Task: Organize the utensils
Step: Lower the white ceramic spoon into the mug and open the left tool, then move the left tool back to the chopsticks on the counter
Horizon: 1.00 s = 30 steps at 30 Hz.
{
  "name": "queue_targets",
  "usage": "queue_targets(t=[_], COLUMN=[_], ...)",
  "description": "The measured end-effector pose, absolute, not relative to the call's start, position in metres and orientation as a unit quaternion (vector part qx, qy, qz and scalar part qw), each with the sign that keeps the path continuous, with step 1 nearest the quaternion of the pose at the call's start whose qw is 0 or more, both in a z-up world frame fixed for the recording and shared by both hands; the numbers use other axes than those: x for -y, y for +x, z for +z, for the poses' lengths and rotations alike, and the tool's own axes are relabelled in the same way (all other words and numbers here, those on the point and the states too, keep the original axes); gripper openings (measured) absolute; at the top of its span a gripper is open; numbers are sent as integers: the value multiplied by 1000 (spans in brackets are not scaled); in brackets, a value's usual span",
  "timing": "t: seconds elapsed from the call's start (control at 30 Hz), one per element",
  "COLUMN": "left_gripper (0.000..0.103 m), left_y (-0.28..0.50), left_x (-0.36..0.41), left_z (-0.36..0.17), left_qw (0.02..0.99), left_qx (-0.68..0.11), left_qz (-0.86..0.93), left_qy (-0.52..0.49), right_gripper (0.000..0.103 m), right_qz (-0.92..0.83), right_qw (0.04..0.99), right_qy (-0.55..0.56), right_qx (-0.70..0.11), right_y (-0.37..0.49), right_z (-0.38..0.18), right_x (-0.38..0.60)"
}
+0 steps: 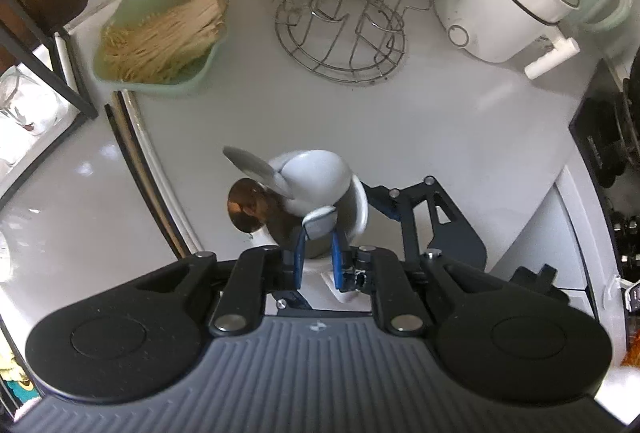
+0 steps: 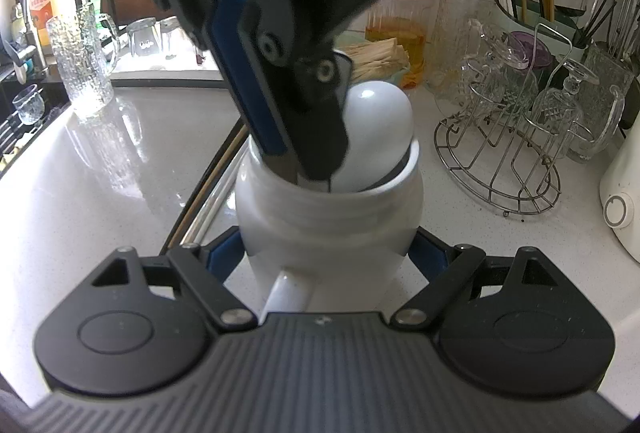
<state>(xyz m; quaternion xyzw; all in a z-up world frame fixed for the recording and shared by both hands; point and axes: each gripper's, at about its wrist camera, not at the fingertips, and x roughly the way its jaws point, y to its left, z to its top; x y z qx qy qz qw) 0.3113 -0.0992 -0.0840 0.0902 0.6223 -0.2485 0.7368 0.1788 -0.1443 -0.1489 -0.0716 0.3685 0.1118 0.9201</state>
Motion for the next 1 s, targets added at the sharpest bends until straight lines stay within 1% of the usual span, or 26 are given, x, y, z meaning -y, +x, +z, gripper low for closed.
queue_targets(t=[0.17, 0.23, 0.3, 0.67, 1.0], left_gripper=[16, 20, 21, 21, 21], left_y=[308, 306, 303, 279, 261], left_x=[98, 95, 91, 53, 10], left_z=[-72, -67, -59, -30, -23], left_qw=[750, 757, 770, 834, 875], left_qx=[-603, -596, -580, -502, -448], left_qz=[-254, -254, -253, -227, -182], left_qy=[95, 88, 81, 24, -9], right_gripper=[90, 90, 90, 90, 90], right_qz=[111, 110, 110, 108, 98], right_qw=[920, 920, 920, 920, 921], right_qy=[-69, -69, -69, -68, -65], right_qx=[-369, -369, -370, -370, -371], right_y=[179, 179, 179, 180, 179], right_z=[-149, -149, -148, -148, -149], right_x=[145, 145, 145, 144, 143])
